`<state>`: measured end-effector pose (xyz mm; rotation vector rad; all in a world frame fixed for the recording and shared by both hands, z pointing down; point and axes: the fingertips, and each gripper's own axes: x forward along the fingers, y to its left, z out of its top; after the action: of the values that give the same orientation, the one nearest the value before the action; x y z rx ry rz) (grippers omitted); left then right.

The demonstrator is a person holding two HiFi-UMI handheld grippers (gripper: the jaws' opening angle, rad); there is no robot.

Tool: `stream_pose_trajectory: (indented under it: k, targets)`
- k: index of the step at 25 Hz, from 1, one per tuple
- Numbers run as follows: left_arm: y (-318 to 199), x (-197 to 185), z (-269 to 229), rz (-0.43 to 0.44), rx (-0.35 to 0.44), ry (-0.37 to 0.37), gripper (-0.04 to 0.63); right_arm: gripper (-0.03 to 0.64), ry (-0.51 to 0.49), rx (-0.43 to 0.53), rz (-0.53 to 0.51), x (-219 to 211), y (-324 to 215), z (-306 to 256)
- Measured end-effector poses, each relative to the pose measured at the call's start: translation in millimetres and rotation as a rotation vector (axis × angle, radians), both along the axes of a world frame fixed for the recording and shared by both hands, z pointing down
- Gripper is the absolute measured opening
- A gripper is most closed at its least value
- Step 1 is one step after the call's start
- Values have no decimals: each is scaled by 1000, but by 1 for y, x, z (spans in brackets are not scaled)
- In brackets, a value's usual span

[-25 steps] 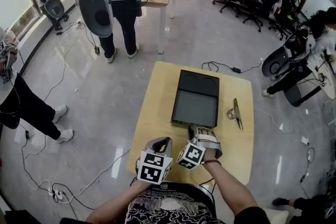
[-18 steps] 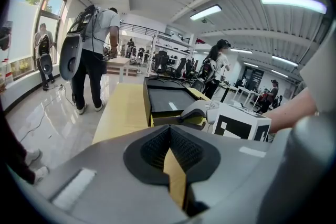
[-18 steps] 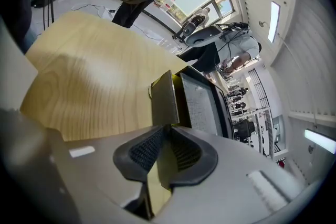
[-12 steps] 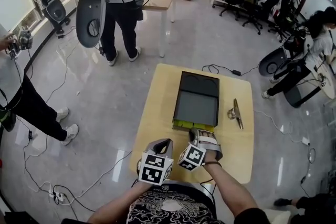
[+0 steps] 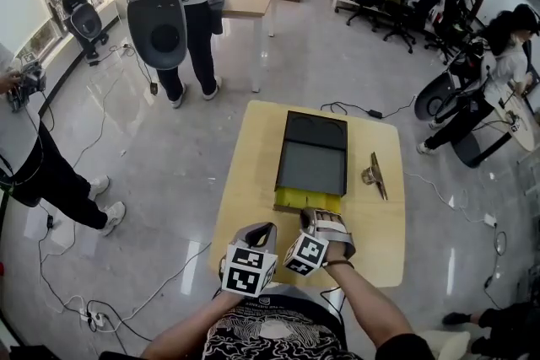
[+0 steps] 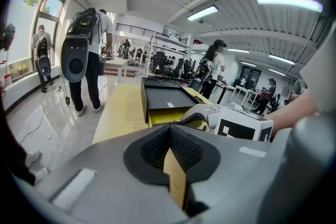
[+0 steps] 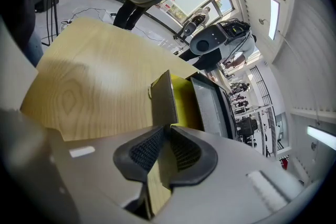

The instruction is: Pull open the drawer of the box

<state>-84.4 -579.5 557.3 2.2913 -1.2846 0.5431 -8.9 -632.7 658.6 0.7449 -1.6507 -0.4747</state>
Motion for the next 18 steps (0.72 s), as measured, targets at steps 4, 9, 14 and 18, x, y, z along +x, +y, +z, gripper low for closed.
stream_pose_trajectory:
  k: [4,9,14,18]
  targets:
    - [37,-19,10,7,4,0,12,51,7,2,-1,-21,41,10]
    - [70,-12,10,14,8,3,12,51,2,-5,-2,-18,79,13]
    - [100,-12,18,16,8,2,12,51,-3,-14,-4,-21,111,22]
    - [125,5,12,14,10,6,12,49,1,-8,-2,-4,137,17]
